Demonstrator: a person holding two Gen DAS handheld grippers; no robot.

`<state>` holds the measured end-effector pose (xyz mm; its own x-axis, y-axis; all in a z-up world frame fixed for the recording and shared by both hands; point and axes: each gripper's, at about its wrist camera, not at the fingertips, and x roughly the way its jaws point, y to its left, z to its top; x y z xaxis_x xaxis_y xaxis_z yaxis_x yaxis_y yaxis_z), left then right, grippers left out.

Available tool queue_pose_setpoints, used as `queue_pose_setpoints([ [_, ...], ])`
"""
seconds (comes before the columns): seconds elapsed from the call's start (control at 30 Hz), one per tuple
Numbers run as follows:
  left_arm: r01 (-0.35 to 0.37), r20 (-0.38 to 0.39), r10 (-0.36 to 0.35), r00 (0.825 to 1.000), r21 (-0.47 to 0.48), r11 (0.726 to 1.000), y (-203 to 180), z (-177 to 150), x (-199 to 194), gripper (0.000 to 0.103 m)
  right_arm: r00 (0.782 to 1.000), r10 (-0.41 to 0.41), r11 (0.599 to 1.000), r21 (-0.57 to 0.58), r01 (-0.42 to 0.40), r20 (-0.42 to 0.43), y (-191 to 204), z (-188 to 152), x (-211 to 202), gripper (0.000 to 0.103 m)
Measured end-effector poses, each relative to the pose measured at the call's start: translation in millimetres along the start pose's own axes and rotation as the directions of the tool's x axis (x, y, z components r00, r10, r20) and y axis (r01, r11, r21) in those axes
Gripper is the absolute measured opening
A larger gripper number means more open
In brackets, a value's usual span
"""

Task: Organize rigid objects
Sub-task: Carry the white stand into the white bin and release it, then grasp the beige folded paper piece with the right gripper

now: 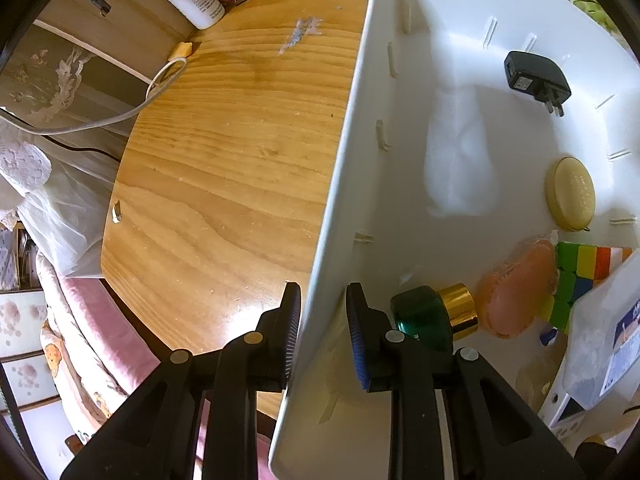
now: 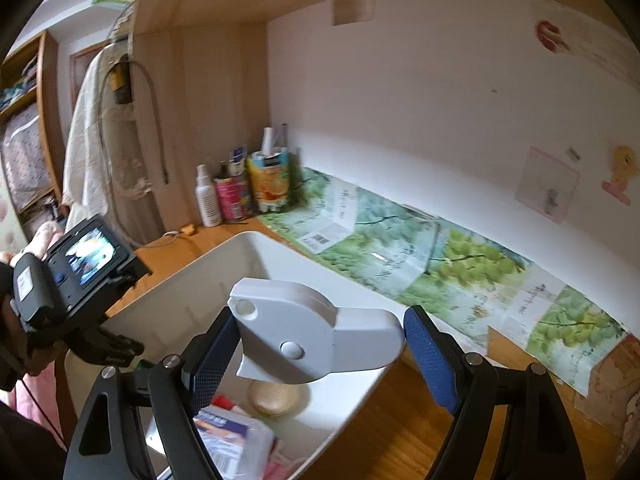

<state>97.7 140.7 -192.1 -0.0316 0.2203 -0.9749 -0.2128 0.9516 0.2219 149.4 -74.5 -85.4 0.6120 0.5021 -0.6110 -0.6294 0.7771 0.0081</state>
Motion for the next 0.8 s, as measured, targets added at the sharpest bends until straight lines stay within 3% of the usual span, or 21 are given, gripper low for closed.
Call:
queue_pose_setpoints([
  [0.2,0.007,0.018,-0.007,1.0,-0.002,1.0,2,-4,-3,0.027,1.0,0.015,0.999,-0.032,-0.015,0.001,12,0,-7,0.086],
  [0.33,0.015,0.028,-0.015,1.0,-0.001,1.0,5,-8,-4,0.027,1.0,-0.018,0.999,-0.049,0.018,-0.001,7,0,-10,0.086],
  [0.67,0.011,0.029,-0.011,1.0,-0.008,1.0,7,-10,-4,0.027,0.989,-0.138,0.982,-0.135,0.129,-0.059,-38,3,-9,0.086],
  [0.8,0.011,0.036,-0.011,0.999,-0.009,1.0,6,-12,-5,0.027,0.985,-0.145,0.983,-0.128,0.133,-0.09,-59,1,-4,0.086],
])
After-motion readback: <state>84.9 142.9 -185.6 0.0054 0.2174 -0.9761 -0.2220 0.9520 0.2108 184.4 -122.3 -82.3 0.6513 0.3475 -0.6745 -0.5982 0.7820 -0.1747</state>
